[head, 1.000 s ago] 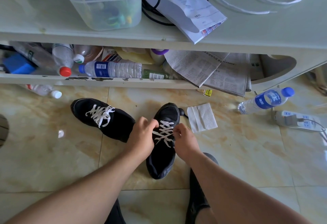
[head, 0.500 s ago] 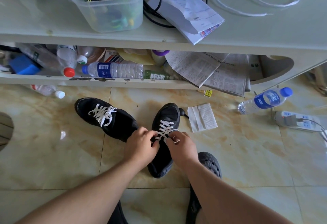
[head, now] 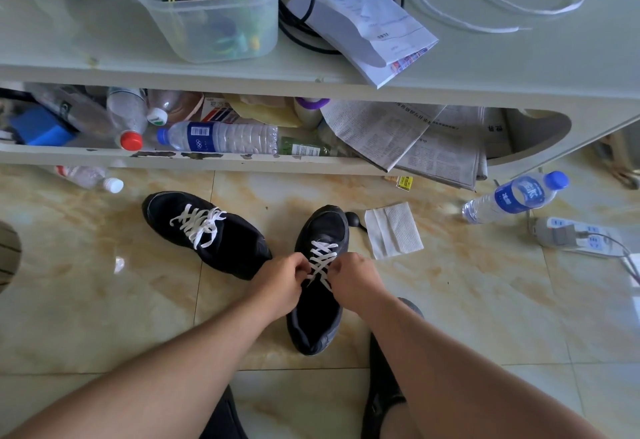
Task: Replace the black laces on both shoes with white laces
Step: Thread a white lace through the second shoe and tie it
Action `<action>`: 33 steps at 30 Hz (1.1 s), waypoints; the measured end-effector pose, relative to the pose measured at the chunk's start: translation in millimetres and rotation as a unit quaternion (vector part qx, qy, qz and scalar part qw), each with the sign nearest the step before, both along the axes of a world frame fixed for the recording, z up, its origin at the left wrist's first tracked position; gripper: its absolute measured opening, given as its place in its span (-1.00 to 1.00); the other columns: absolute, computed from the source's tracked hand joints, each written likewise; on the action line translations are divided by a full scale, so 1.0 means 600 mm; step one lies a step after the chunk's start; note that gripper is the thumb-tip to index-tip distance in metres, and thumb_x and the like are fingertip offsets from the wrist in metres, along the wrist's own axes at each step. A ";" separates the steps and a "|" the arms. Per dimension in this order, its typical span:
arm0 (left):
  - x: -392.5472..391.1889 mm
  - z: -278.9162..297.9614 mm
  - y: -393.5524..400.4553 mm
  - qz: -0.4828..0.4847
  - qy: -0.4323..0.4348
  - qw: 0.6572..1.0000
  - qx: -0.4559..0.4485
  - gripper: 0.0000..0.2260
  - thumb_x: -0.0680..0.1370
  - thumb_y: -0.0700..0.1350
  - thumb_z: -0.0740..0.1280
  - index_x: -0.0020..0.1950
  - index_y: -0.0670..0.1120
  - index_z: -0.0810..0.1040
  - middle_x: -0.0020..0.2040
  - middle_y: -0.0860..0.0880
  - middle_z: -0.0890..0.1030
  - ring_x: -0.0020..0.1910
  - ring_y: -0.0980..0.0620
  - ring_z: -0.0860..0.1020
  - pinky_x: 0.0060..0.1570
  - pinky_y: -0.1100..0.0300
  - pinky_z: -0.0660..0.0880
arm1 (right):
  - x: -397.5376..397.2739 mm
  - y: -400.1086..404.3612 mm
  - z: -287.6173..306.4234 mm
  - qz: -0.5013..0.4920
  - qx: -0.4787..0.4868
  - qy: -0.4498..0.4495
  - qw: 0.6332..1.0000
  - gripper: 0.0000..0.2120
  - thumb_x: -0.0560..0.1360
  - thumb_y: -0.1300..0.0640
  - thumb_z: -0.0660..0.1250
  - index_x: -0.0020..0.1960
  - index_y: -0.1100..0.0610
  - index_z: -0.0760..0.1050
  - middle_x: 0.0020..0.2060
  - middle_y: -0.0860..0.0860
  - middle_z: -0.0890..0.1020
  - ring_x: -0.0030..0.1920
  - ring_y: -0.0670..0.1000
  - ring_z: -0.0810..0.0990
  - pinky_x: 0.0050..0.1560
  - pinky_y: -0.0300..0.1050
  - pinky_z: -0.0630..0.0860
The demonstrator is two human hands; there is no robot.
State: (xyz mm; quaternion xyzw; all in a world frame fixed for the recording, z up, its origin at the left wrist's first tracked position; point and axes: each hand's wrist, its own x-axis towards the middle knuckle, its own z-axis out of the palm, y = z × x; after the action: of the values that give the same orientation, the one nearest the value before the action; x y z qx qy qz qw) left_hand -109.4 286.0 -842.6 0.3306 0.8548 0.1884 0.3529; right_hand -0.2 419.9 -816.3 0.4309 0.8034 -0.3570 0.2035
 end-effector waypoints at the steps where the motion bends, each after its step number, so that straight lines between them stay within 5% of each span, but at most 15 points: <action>1: -0.005 -0.001 -0.004 -0.014 -0.002 1.000 0.006 -0.87 0.66 -0.13 0.31 0.08 0.09 0.61 -0.01 0.08 0.63 -0.06 0.01 0.61 -0.05 0.06 0.56 | 0.002 0.006 0.002 0.000 -0.019 0.002 1.000 -0.80 0.60 0.19 0.21 -0.10 0.16 0.58 -0.13 0.06 0.61 -0.14 0.09 0.58 -0.18 -0.08 0.51; 5: -0.015 -0.005 -0.016 -0.076 0.021 0.997 0.021 -0.85 0.64 -0.15 0.34 0.11 0.09 0.62 0.05 0.06 0.63 0.02 -0.01 0.62 0.00 0.00 0.58 | 0.019 0.021 0.007 0.034 -0.056 0.021 0.998 -0.92 0.58 0.14 0.36 0.02 0.04 0.63 -0.05 -0.03 0.66 -0.04 0.02 0.61 -0.03 -0.09 0.56; 11: 0.013 0.002 -0.011 -0.117 0.022 0.993 -0.022 -0.86 0.67 -0.20 0.21 0.05 0.01 0.51 0.01 0.04 0.53 -0.06 -0.06 0.54 -0.10 0.00 0.49 | -0.006 -0.001 0.010 0.242 0.057 -0.070 0.966 -0.80 0.62 0.10 0.24 -0.15 0.12 0.48 -0.18 0.07 0.55 -0.16 0.10 0.58 -0.24 -0.09 0.48; 13: 0.027 0.008 -0.013 -0.119 0.029 0.991 -0.048 -0.85 0.62 -0.25 0.18 0.02 -0.01 0.46 -0.02 0.02 0.50 -0.11 -0.05 0.50 -0.16 0.00 0.44 | -0.013 -0.009 0.013 0.282 0.076 -0.114 0.950 -0.87 0.62 0.16 0.23 -0.01 0.15 0.54 -0.09 0.13 0.58 -0.18 0.08 0.53 -0.24 -0.08 0.49; 18: 0.044 0.004 -0.024 -0.101 -0.002 0.993 -0.058 -0.72 0.47 -0.32 0.19 -0.18 0.08 0.25 -0.19 0.06 0.38 -0.28 0.03 0.32 -0.33 0.07 0.17 | -0.006 -0.026 0.016 0.307 0.076 -0.118 0.941 -0.78 0.57 0.23 0.26 0.20 0.17 0.55 0.16 0.11 0.51 -0.07 0.08 0.56 -0.18 -0.07 0.49; 23: 0.046 0.003 -0.022 -0.070 -0.009 0.997 -0.038 -0.70 0.49 -0.29 0.22 -0.23 0.09 0.24 -0.23 0.08 0.41 -0.32 0.07 0.35 -0.37 0.09 0.18 | 0.002 -0.039 0.015 0.281 0.103 -0.111 0.948 -0.71 0.59 0.30 0.30 0.29 0.14 0.54 0.24 0.10 0.46 0.13 0.12 0.63 -0.01 -0.02 0.62; 26: 0.041 0.011 -0.022 -0.044 -0.005 0.999 -0.026 -0.74 0.53 -0.28 0.22 -0.17 0.08 0.34 -0.20 0.10 0.43 -0.24 -0.02 0.45 -0.30 0.06 0.33 | 0.004 -0.032 0.012 0.225 0.079 -0.080 0.968 -0.77 0.61 0.25 0.26 0.24 0.15 0.54 0.20 0.11 0.49 0.11 0.16 0.63 0.01 0.03 0.63; 29: 0.028 0.020 -0.010 0.016 -0.006 1.000 -0.009 -0.74 0.55 -0.32 0.19 -0.04 0.06 0.45 -0.16 0.10 0.49 -0.17 -0.05 0.50 -0.22 -0.01 0.47 | 0.003 -0.016 0.007 0.053 -0.017 -0.012 0.998 -0.89 0.61 0.13 0.27 0.01 0.07 0.58 0.03 0.07 0.59 -0.05 0.07 0.60 -0.12 -0.07 0.56; 33: 0.009 0.041 0.030 0.105 0.025 0.994 -0.009 -0.85 0.66 -0.18 0.19 -0.05 0.05 0.41 -0.16 0.07 0.49 -0.18 -0.09 0.46 -0.27 0.03 0.28 | -0.007 0.001 0.004 -0.225 -0.157 0.082 0.958 -0.87 0.61 0.16 0.37 -0.09 0.13 0.64 -0.24 0.05 0.65 -0.25 0.04 0.57 -0.24 -0.05 0.50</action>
State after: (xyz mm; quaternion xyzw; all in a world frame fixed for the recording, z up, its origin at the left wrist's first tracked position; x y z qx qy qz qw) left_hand -104.2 304.1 -818.3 0.2410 0.8948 0.2086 0.3126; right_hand -4.6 420.6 -814.0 0.5321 0.6339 -0.5491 0.1161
